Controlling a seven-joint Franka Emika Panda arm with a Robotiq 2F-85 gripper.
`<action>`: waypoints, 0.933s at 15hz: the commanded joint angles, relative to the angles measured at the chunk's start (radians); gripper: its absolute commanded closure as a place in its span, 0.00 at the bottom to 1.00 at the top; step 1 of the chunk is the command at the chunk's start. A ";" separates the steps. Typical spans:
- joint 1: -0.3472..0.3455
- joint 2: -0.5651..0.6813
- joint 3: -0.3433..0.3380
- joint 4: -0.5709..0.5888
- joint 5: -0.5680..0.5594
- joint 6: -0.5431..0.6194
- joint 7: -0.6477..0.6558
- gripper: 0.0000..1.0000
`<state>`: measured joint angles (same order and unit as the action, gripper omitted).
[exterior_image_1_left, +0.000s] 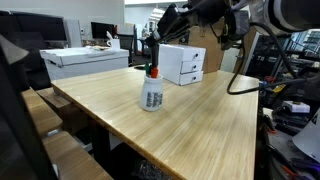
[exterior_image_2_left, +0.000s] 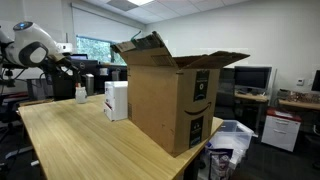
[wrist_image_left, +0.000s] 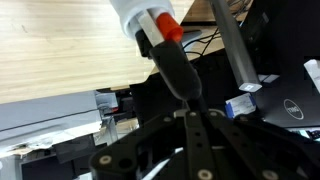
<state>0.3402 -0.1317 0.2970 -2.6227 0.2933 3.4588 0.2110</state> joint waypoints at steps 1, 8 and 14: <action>0.003 -0.009 0.015 -0.006 0.029 0.000 0.052 0.98; 0.000 -0.002 0.008 -0.009 -0.001 -0.005 0.131 0.62; -0.008 0.010 0.015 -0.034 0.012 -0.004 0.088 0.31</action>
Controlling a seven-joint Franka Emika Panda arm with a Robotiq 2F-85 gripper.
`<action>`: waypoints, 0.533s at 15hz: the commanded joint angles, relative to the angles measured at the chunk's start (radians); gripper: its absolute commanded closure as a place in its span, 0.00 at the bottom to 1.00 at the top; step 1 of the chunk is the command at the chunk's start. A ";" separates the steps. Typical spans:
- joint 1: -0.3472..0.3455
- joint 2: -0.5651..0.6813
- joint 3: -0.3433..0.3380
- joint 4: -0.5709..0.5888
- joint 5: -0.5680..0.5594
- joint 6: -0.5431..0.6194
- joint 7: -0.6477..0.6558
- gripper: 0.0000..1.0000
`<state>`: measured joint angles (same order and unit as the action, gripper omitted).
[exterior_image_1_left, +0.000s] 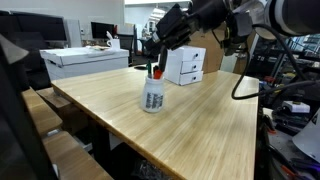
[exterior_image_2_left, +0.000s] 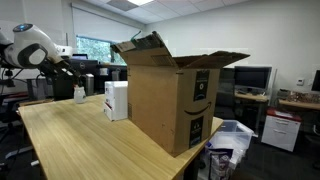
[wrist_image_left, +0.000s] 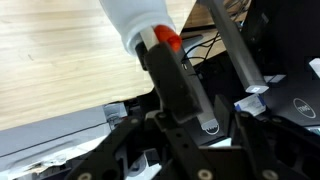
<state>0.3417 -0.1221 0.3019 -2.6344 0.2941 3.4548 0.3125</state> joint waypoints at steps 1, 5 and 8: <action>-0.012 0.001 0.012 -0.028 0.015 0.000 -0.019 0.23; -0.024 -0.006 0.017 -0.044 0.022 -0.030 -0.046 0.02; -0.049 -0.029 0.022 -0.049 0.019 -0.128 -0.087 0.00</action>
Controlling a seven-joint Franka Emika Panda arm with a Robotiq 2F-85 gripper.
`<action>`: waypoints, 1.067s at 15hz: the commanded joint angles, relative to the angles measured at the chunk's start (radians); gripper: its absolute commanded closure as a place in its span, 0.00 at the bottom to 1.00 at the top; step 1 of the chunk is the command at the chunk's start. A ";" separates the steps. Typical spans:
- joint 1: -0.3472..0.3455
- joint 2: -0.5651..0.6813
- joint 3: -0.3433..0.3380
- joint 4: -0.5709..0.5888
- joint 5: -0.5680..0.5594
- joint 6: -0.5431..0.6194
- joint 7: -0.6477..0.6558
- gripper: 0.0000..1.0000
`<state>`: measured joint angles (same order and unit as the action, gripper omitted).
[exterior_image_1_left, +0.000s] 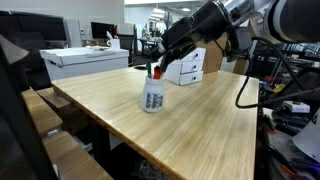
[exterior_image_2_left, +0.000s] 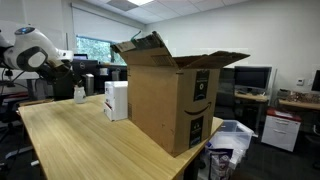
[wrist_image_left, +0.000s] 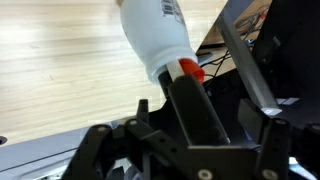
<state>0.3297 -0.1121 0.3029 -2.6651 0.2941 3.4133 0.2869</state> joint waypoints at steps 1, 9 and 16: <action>-0.038 -0.045 0.009 -0.012 -0.005 -0.140 -0.066 0.00; -0.026 -0.136 -0.059 0.094 -0.125 -0.634 -0.150 0.00; -0.038 -0.160 -0.133 0.172 -0.110 -0.752 -0.308 0.00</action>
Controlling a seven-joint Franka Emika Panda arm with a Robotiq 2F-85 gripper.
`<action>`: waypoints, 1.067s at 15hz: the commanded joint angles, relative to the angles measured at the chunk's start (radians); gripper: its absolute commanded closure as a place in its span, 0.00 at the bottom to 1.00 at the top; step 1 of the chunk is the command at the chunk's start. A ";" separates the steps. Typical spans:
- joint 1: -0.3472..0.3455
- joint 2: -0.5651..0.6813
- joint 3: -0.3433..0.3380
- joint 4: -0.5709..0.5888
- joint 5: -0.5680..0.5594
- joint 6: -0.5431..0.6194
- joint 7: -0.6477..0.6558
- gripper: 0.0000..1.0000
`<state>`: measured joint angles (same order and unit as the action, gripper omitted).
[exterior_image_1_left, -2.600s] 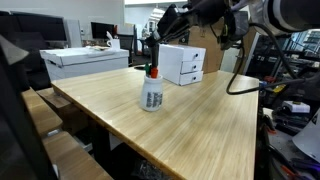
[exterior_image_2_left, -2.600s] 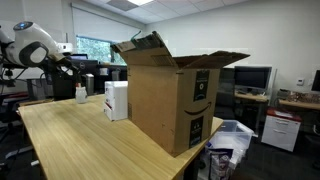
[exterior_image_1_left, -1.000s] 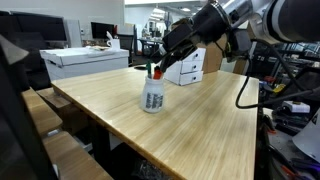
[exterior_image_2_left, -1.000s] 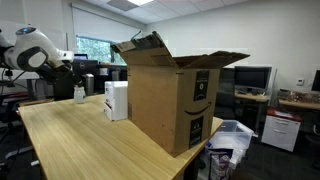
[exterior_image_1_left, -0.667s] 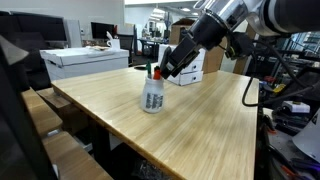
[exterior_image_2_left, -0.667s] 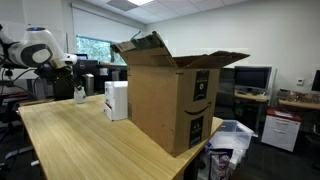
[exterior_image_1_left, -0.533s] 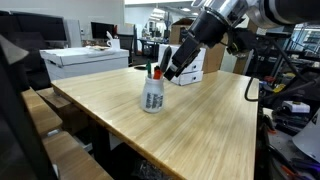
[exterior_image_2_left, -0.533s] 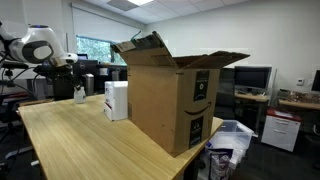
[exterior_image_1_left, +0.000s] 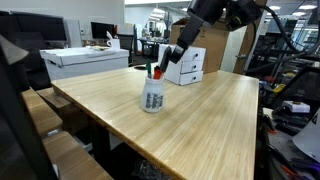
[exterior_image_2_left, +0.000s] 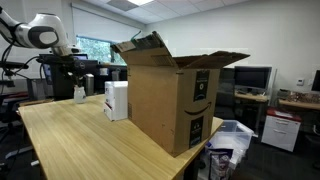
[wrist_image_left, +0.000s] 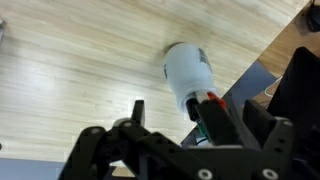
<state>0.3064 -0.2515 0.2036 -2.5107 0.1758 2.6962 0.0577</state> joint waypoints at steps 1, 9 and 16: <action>-0.026 -0.029 -0.046 0.021 -0.004 -0.030 -0.090 0.00; -0.117 -0.094 -0.123 0.086 -0.198 -0.309 -0.289 0.00; -0.247 -0.125 -0.047 0.184 -0.479 -0.577 0.010 0.00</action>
<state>0.0999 -0.3639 0.1163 -2.3659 -0.2556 2.2425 -0.0572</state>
